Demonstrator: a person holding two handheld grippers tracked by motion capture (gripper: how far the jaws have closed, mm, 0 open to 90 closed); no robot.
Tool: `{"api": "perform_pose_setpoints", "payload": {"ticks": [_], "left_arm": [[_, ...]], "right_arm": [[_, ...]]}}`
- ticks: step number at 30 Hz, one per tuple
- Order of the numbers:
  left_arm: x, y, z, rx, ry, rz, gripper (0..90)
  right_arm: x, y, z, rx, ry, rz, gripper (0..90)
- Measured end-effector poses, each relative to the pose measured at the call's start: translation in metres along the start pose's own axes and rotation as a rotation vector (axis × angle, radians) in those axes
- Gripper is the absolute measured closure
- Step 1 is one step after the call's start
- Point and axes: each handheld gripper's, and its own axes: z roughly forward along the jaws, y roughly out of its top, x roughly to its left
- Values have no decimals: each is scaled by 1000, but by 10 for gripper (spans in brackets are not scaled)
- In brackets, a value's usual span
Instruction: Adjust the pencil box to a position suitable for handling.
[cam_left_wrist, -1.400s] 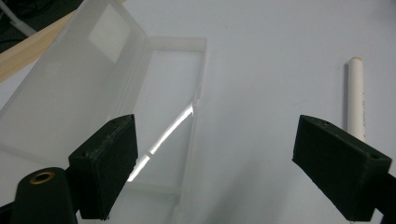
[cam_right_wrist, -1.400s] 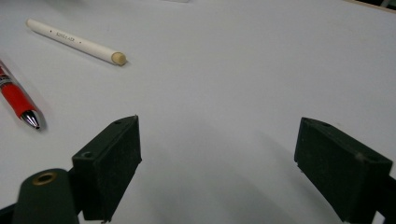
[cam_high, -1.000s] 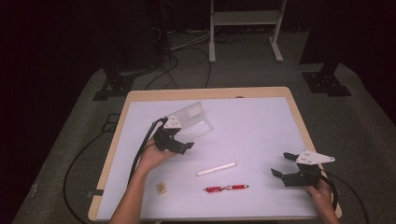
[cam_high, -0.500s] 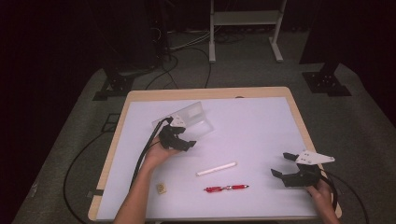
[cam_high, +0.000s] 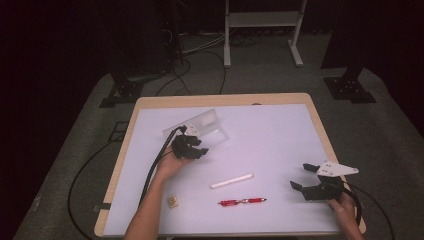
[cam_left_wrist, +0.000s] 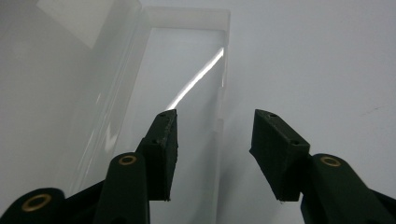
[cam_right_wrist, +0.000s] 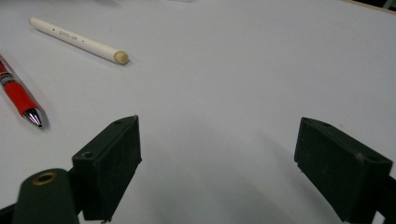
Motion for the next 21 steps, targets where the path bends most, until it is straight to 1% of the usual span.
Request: {"api": "perform_pose_setpoints", "payload": {"ticks": [3, 5, 7, 8, 10, 12, 14, 16, 18, 21], "left_arm": [[1, -1, 2, 8, -11, -3, 569], [-1, -2, 4, 16, -9, 4, 605], [-1, -2, 5, 23, -21, 10, 643], [0, -2, 6, 33, -13, 18, 664], [0, -3, 7, 35, -23, 12, 715], [0, -3, 7, 47, -17, 18, 747], [0, -4, 8, 49, -23, 15, 786], [1, -5, 7, 48, -25, 11, 805], [1, -5, 8, 52, -26, 20, 825], [1, -5, 8, 59, -29, 21, 836]], "right_arm": [[0, 0, 0, 0, 0, -1, 138], [0, 0, 0, 0, 0, -1, 138], [0, 0, 0, 0, 0, -1, 138], [0, 0, 0, -1, 1, -2, 138], [0, 0, 0, -1, 0, -2, 138], [0, 0, 0, -1, 0, -3, 138], [0, 0, 0, 0, 0, -2, 138], [0, 0, 0, 0, 1, 0, 138], [0, 0, 0, -1, 0, -1, 138], [0, 0, 0, -1, 0, -2, 138]]}}
